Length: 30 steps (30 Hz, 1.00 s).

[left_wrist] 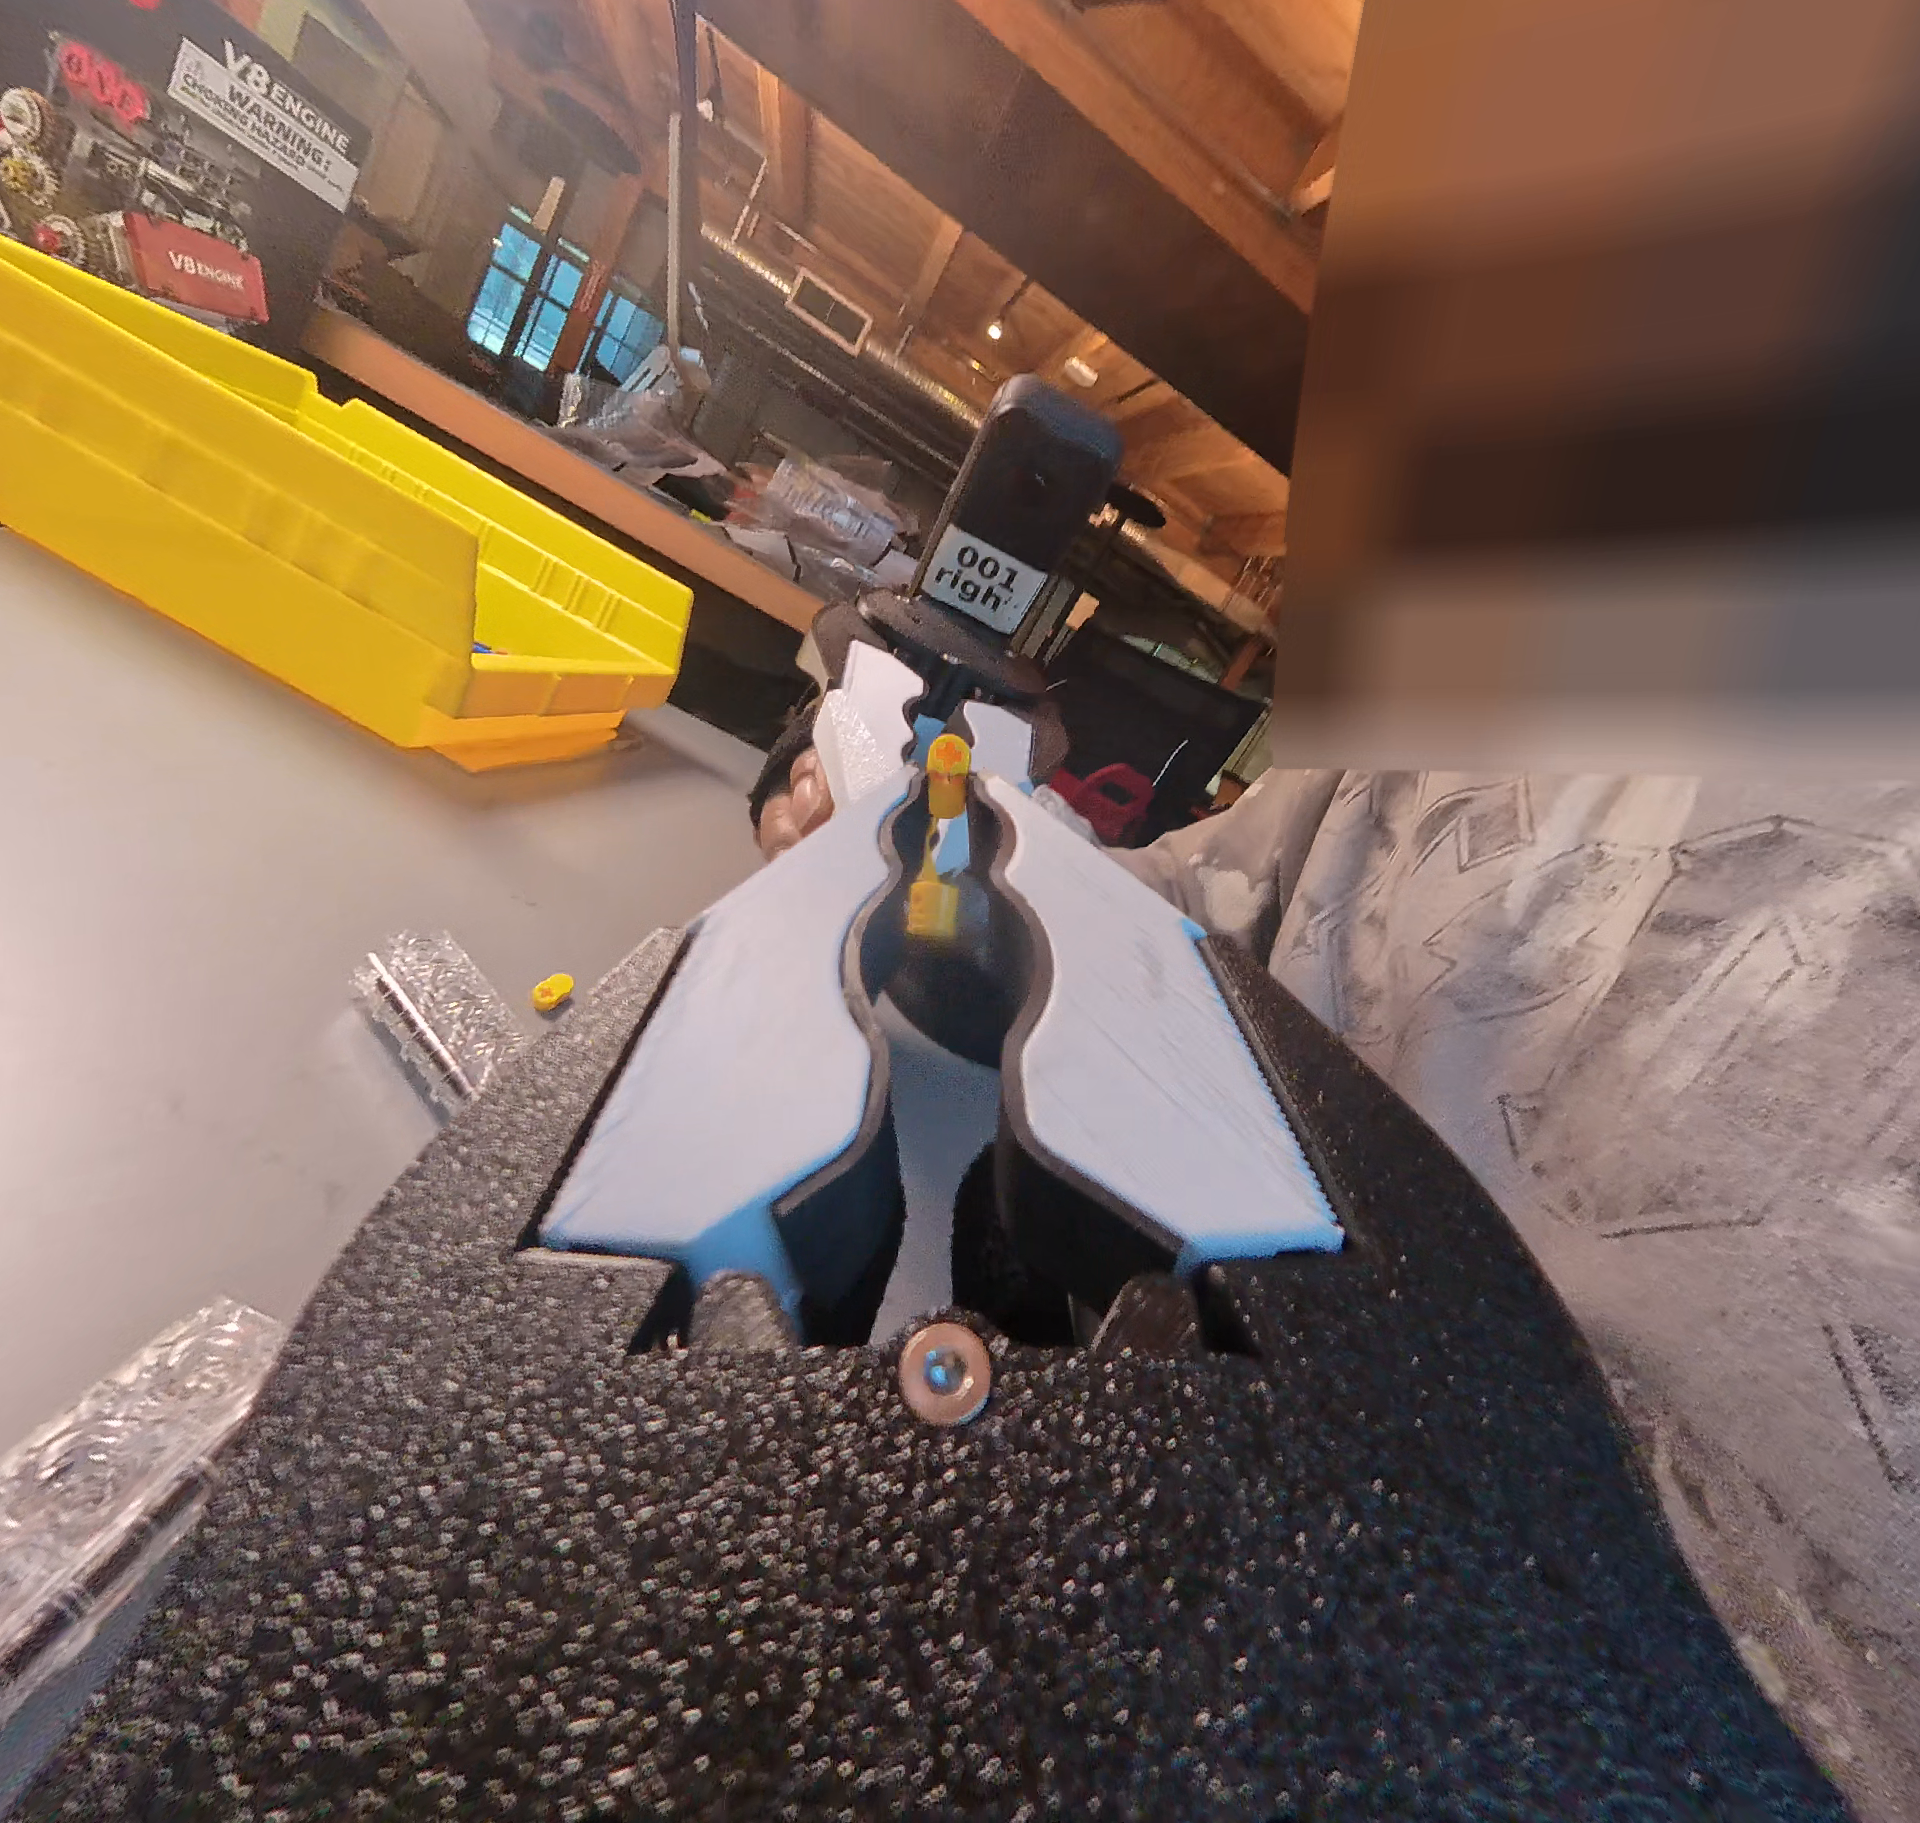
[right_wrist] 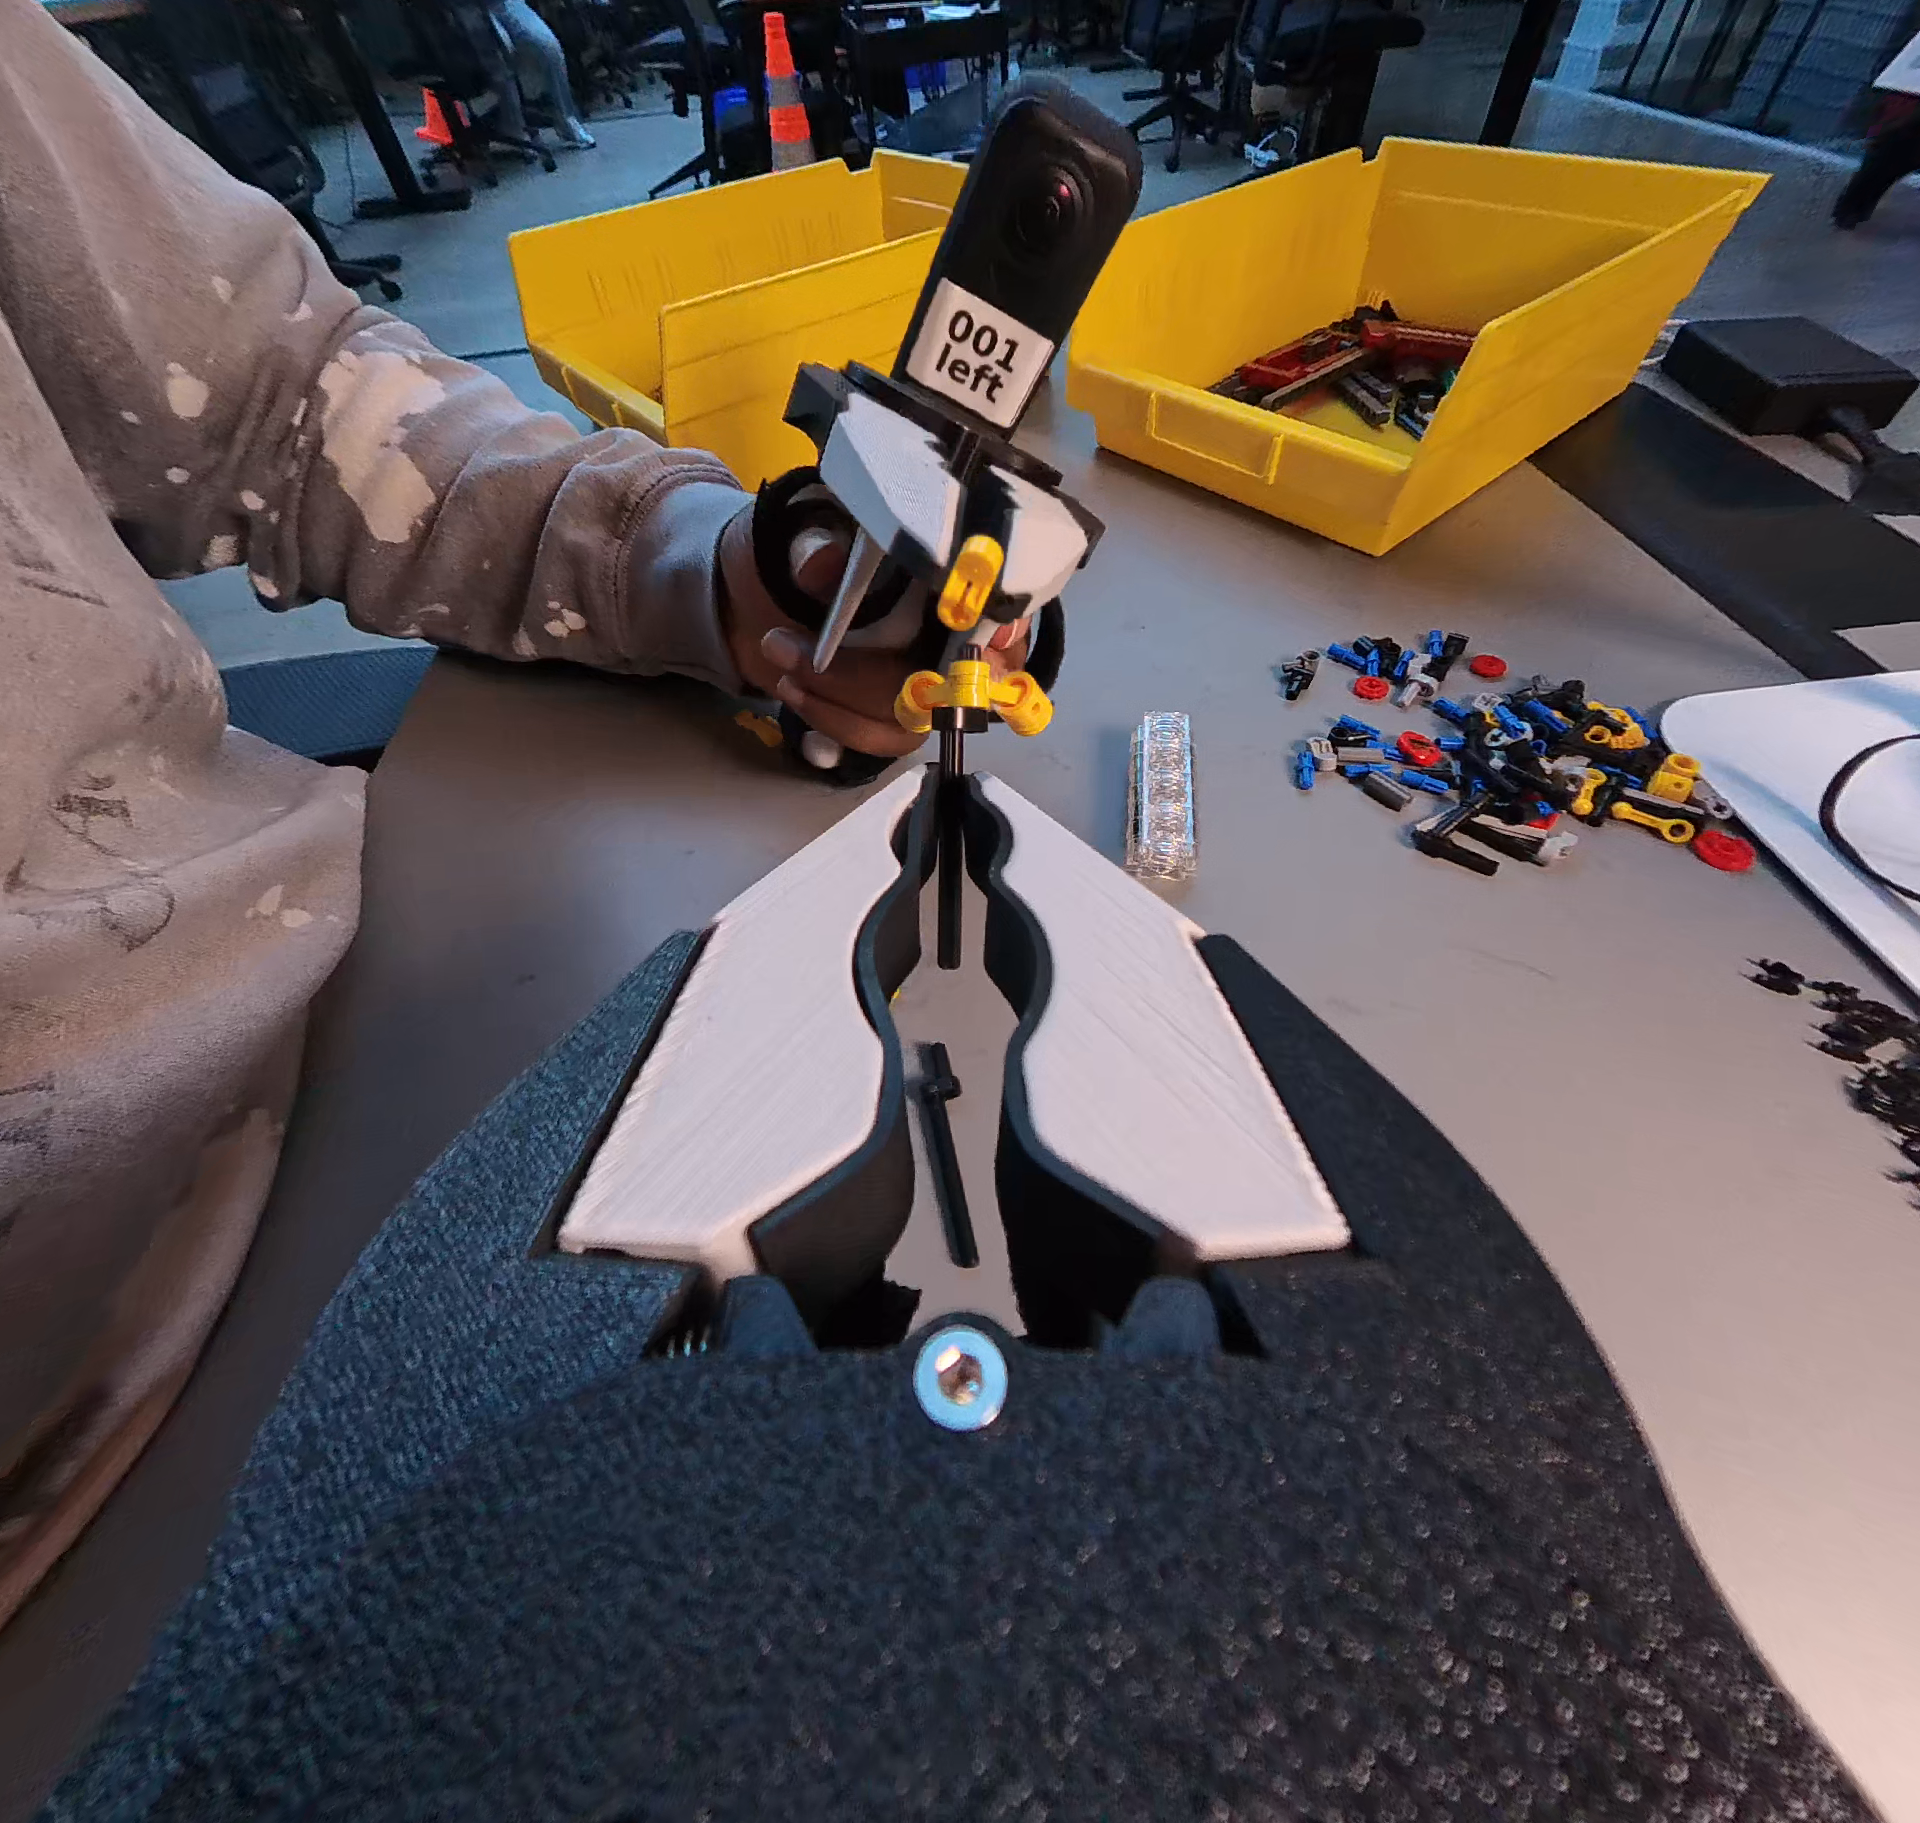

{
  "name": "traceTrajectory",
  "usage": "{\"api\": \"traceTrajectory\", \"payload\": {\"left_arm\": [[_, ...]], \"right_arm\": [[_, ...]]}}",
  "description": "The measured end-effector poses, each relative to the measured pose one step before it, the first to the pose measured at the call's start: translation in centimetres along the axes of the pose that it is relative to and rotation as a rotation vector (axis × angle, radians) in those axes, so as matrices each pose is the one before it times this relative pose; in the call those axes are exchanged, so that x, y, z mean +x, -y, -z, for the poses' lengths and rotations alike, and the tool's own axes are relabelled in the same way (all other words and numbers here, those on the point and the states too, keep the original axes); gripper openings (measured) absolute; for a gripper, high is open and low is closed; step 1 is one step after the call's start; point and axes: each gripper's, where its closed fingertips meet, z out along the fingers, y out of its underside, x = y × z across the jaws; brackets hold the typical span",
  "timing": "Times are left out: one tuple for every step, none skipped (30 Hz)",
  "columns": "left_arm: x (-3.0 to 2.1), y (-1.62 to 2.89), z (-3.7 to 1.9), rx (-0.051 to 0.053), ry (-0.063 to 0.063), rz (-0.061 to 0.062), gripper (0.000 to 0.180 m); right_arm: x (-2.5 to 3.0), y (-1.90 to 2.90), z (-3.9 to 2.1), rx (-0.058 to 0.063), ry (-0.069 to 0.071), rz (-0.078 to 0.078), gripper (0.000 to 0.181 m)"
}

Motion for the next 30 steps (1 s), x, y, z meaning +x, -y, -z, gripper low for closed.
{"api": "traceTrajectory", "payload": {"left_arm": [[-0.093,-0.239,-0.087,-0.0202,0.0095,-0.0176,0.004],[-0.016,-0.160,-0.045,-0.0144,0.0028,-0.0136,0.004],[-0.070,-0.089,-0.010,-0.0101,0.0051,-0.0105,0.004],[-0.163,-0.077,0.032,-0.0082,0.0117,-0.0133,0.004],[-0.067,-0.062,0.041,-0.0075,0.0072,-0.0115,0.004],[-0.020,-0.087,0.024,-0.0083,0.0053,-0.0106,0.004],[-0.050,-0.111,0.025,-0.0117,0.0093,-0.0158,0.004],[-0.032,-0.124,0.030,-0.0143,0.0098,-0.0190,0.004],[-0.017,-0.078,0.024,-0.0125,0.0089,-0.0176,0.004],[-0.092,-0.023,0.034,-0.0079,0.0130,-0.0155,0.004],[-0.132,-0.046,0.024,-0.0074,0.0147,-0.0135,0.004],[-0.107,-0.059,0.015,-0.0073,0.0125,-0.0124,0.004],[-0.058,-0.049,0.008,-0.0060,0.0096,-0.0106,0.004],[-0.013,-0.017,-0.021,-0.0041,0.0062,-0.0089,0.004],[-0.041,-0.013,-0.009,-0.0049,0.0074,-0.0092,0.004],[-0.087,-0.017,-0.001,-0.0050,0.0097,-0.0091,0.004],[-0.068,0.026,0.021,-0.0014,0.0062,-0.0051,0.004],[-0.028,0.003,-0.003,-0.0009,0.0014,0.0008,0.004],[-0.088,-0.030,0.001,-0.0023,0.0070,-0.0013,0.004],[-0.066,-0.036,-0.003,-0.0025,0.0052,-0.0035,0.004],[-0.037,-0.014,0.000,-0.0007,0.0034,-0.0003,0.004],[-0.100,-0.015,0.008,-0.0011,0.0068,-0.0007,0.005],[-0.090,-0.049,-0.006,-0.0034,0.0087,-0.0041,0.005],[-0.067,-0.026,0.009,-0.0036,0.0063,-0.0041,0.005],[-0.062,-0.019,0.012,-0.0034,0.0057,-0.0030,0.005],[-0.113,-0.042,0.025,-0.0051,0.0091,-0.0034,0.005],[-0.100,-0.072,0.020,-0.0062,0.0081,-0.0054,0.005],[-0.022,-0.074,-0.011,-0.0061,0.0040,-0.0031,0.005],[-0.005,-0.001,-0.025,0.0003,0.0036,-0.0001,0.005],[-0.056,-0.031,-0.047,-0.0023,0.0077,-0.0008,0.005]], "right_arm": [[-0.056,-0.037,-0.058,-0.0010,0.0028,-0.0006,0.003],[0.005,-0.102,-0.059,-0.0049,0.0003,-0.0009,0.003],[0.015,-0.137,-0.051,-0.0059,-0.0001,0.0013,0.003],[-0.011,-0.118,-0.069,-0.0038,0.0013,0.0004,0.003],[0.024,-0.087,-0.064,-0.0023,0.0002,-0.0036,0.003],[0.008,-0.083,-0.063,-0.0036,0.0008,-0.0023,0.003],[0.046,-0.134,-0.061,-0.0060,-0.0023,0.0009,0.003],[0.020,-0.110,-0.053,-0.0045,-0.0014,0.0013,0.003],[0.006,-0.053,-0.053,-0.0016,-0.0003,-0.0006,0.003],[-0.010,-0.026,-0.041,0.0002,0.0013,-0.0004,0.003],[0.014,-0.051,-0.035,-0.0026,-0.0016,0.0012,0.003],[0.052,-0.069,-0.029,-0.0039,-0.0042,0.0028,0.003],[0.031,-0.057,-0.025,-0.0028,-0.0027,0.0017,0.003],[0.033,-0.025,-0.026,-0.0010,-0.0032,0.0015,0.003],[0.055,-0.024,-0.008,-0.0013,-0.0041,0.0019,0.003],[0.048,-0.017,0.000,-0.0005,-0.0031,0.0006,0.003],[0.058,0.040,0.017,0.0030,-0.0030,-0.0006,0.003],[0.044,0.012,0.014,0.0005,-0.0022,-0.0005,0.003],[0.061,-0.038,-0.010,-0.0026,-0.0043,0.0035,0.003],[0.054,-0.057,-0.016,-0.0025,-0.0055,0.0046,0.003],[0.027,-0.014,-0.022,-0.0009,-0.0029,0.0015,0.003],[0.007,-0.029,-0.024,-0.0023,-0.0019,0.0017,0.003],[0.040,-0.042,-0.031,-0.0035,-0.0048,0.0045,0.003],[0.070,-0.030,-0.003,-0.0017,-0.0064,0.0041,0.002],[0.040,0.009,-0.012,0.0004,-0.0030,-0.0007,0.002],[0.059,0.054,0.025,0.0027,-0.0034,-0.0015,0.003],[0.090,0.013,0.015,0.0006,-0.0050,-0.0010,0.003],[0.069,0.010,0.027,0.0008,-0.0041,0.0011,0.003],[0.004,-0.017,-0.013,-0.0019,-0.0016,0.0022,0.003],[0.033,-0.088,-0.025,-0.0056,-0.0053,0.0054,0.003]]}}
